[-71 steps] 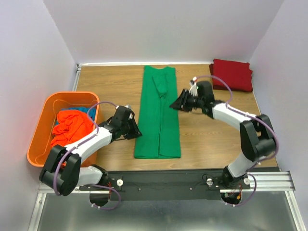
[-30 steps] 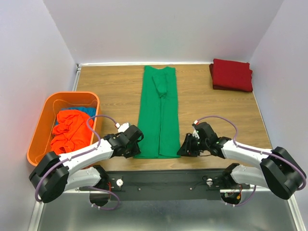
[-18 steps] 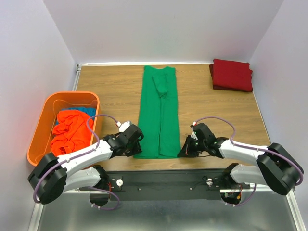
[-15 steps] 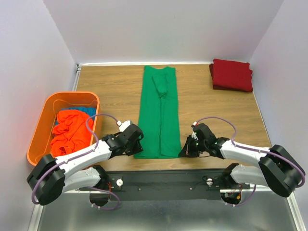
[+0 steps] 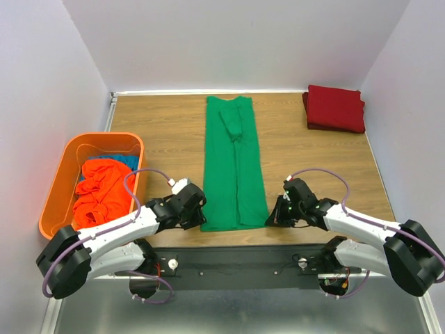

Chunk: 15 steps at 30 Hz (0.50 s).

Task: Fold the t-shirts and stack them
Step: Fold the tshirt

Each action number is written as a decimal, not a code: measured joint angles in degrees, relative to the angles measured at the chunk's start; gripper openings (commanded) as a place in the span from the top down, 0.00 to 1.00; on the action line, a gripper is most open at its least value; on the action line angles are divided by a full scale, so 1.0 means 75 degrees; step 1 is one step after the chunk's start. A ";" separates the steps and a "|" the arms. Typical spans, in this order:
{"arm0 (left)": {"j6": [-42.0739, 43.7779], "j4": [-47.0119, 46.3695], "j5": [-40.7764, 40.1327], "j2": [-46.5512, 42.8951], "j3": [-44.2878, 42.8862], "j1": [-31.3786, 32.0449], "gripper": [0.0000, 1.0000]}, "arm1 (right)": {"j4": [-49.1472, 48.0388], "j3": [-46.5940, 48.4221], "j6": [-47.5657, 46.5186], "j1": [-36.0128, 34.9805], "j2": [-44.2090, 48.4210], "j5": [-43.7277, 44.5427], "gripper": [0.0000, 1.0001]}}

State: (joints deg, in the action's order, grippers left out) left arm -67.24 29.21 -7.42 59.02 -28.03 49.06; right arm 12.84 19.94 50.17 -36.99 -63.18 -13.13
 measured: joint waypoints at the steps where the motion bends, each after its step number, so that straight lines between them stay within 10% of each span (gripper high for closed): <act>1: -0.0032 -0.0026 0.0058 0.0000 0.0090 0.0035 0.57 | 0.0035 0.0015 -0.0012 0.0000 -0.0003 0.0009 0.95; 15: -0.0239 -0.0723 0.0463 0.0073 0.0548 0.0195 0.74 | 0.0297 0.0221 -0.0108 0.0000 -0.0163 0.0029 0.95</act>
State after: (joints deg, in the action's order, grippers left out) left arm -69.04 23.79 -3.95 59.57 -23.92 50.52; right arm 15.07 21.61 49.36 -36.99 -64.40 -12.91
